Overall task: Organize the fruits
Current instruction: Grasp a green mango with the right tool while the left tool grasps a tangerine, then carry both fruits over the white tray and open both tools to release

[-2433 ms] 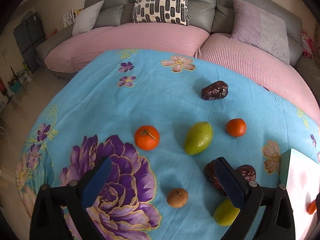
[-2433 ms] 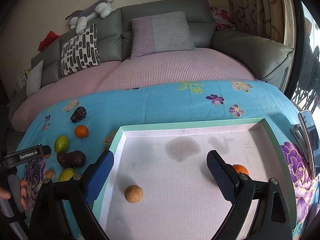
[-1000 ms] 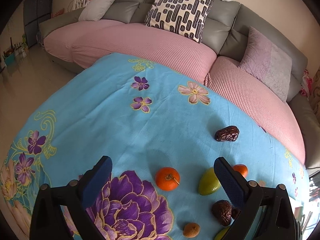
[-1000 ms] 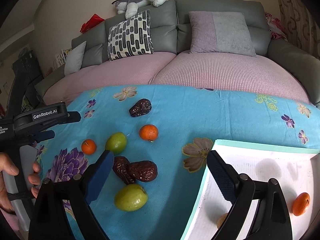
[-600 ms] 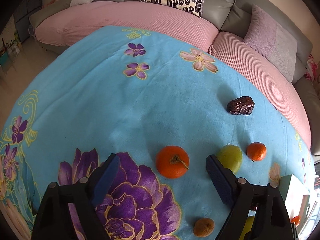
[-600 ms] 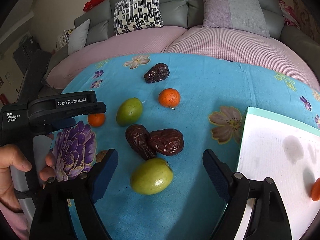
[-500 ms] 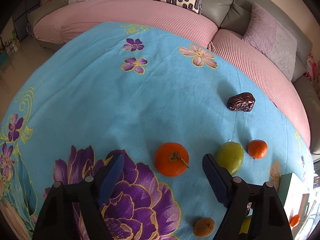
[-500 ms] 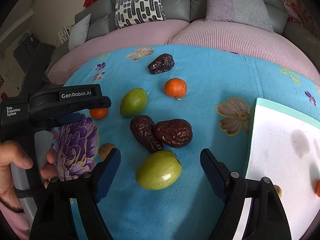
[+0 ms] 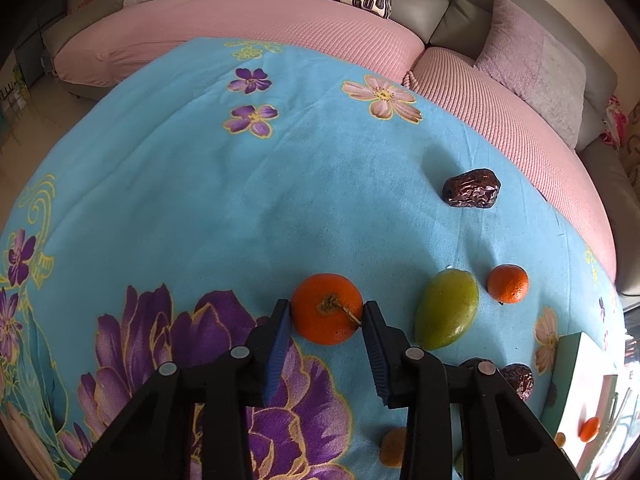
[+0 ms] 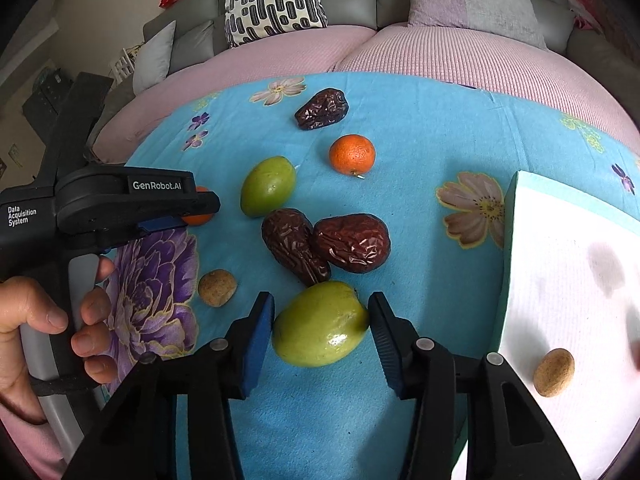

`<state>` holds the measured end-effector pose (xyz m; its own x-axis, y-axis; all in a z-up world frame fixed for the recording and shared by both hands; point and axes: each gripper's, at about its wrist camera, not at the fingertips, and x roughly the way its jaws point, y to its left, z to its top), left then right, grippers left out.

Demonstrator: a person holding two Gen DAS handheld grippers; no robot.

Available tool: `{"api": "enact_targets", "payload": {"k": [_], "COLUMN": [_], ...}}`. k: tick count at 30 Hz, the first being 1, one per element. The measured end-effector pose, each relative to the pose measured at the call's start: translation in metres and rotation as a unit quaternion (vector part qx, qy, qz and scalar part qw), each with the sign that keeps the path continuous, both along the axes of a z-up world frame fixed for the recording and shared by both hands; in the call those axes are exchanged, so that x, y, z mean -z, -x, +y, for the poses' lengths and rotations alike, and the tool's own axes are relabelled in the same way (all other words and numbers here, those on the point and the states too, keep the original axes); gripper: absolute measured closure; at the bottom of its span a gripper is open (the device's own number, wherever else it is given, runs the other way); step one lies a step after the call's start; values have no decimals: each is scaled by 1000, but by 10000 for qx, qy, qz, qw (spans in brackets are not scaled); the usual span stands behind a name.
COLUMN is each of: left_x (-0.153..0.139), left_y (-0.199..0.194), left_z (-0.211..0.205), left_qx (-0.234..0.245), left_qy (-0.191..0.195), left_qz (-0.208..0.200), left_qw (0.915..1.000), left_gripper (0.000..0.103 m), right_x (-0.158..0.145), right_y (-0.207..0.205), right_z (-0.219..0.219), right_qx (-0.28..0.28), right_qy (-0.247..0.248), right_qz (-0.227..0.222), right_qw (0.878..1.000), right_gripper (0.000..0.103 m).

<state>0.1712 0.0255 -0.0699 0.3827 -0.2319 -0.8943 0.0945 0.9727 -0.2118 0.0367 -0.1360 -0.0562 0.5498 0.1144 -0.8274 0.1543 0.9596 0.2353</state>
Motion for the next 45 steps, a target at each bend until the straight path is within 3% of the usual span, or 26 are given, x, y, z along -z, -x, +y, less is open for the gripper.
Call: {"api": "enact_targets", "payload": {"k": [9,20,32,45], "left_x": [-21,-64,-77,-78], "left_y": [11,30,57,104], "left_z": [-1,-5,-41,-114], "left_qx": [42,158,724,1820], "left_qy": [228,469,606,620], "left_qz": [-160,-641,-734,-809], "left_qw": [9996,9967,9928,9780], "left_gripper": [65,65,65,65], "right_x": [-21,-59,-61,-60], "right_y": [10,30,48,92], "right_z": [-7,-33,-82,-167], "right_qx": [162,698,1335,2608], "right_qy": [-31,40,-224,-25], "right_qz": [-279,-971,-871,-664], "right_qw": [9995,9928,9870,9631], "right_gripper": [53,53,53,53]}}
